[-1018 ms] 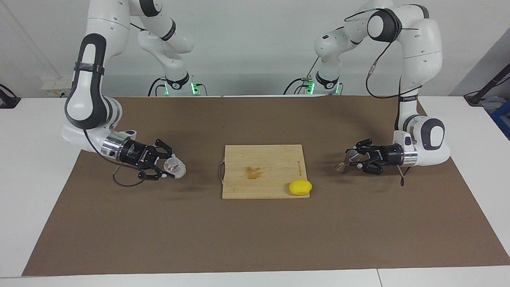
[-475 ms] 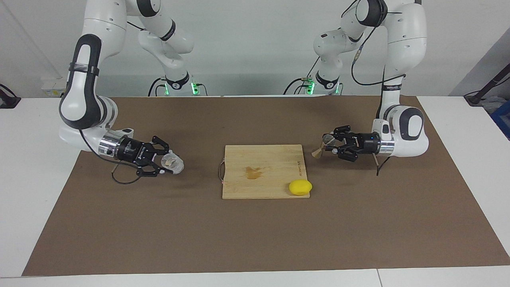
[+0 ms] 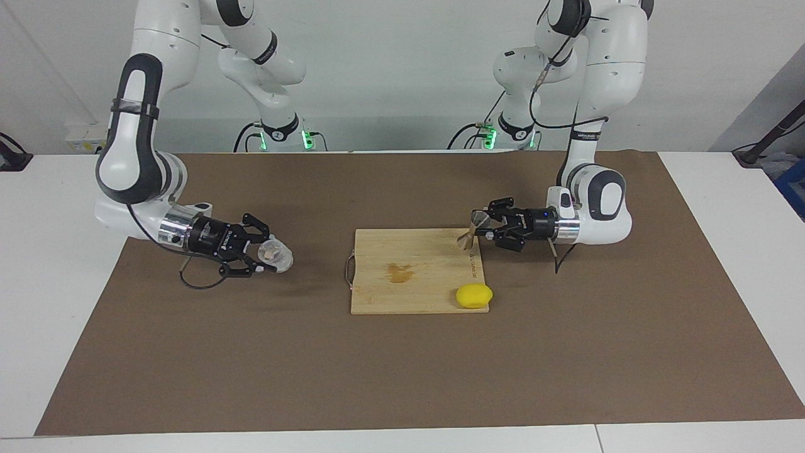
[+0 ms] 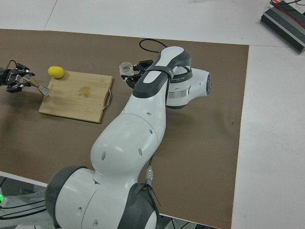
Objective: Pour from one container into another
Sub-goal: 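Carry the metal cup onto the board with the left gripper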
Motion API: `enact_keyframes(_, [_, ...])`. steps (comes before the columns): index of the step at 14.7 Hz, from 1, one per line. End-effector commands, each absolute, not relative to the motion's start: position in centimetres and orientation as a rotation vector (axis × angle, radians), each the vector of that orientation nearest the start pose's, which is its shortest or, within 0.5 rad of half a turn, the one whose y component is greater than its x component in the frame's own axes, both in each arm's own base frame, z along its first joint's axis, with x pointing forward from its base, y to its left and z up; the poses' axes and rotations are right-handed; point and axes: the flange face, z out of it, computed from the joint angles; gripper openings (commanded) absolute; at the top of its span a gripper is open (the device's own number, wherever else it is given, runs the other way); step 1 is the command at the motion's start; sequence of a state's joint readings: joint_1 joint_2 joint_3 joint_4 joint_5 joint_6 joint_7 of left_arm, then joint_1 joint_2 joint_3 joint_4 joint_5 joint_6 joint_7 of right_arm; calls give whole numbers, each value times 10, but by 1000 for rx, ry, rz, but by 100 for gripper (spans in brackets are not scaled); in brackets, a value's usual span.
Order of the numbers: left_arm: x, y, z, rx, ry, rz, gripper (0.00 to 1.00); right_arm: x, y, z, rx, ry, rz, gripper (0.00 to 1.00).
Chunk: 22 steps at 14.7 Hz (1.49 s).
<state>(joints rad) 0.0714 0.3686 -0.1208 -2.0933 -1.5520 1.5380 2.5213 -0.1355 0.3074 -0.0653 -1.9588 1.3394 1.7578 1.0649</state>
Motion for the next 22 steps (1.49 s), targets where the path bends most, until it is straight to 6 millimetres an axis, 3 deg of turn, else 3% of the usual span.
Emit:
enact_keyframes(1, [535, -135, 302, 1074, -1291, 1297, 36, 592, -17, 354, -1246, 1662, 974, 0])
enact_keyframes(4, [530, -146, 303, 1051, -1305, 1301, 35, 589, -15, 361, -1322, 1669, 952, 0])
enact_keyframes(6, [527, -168, 310, 1050, -1316, 1316, 36, 587, -16, 373, -1351, 1661, 930, 0])
enact_keyframes(9, [519, -208, 302, 1083, -1330, 1346, 36, 587, -20, 372, -1371, 1686, 894, 0])
enact_keyframes(14, [510, -256, 295, 1146, -1359, 1410, 34, 590, -16, 370, -1380, 1699, 851, 0])
enact_keyframes(22, [504, -288, 290, 1301, -1356, 1441, 36, 594, 5, 369, -1404, 1701, 839, 0])
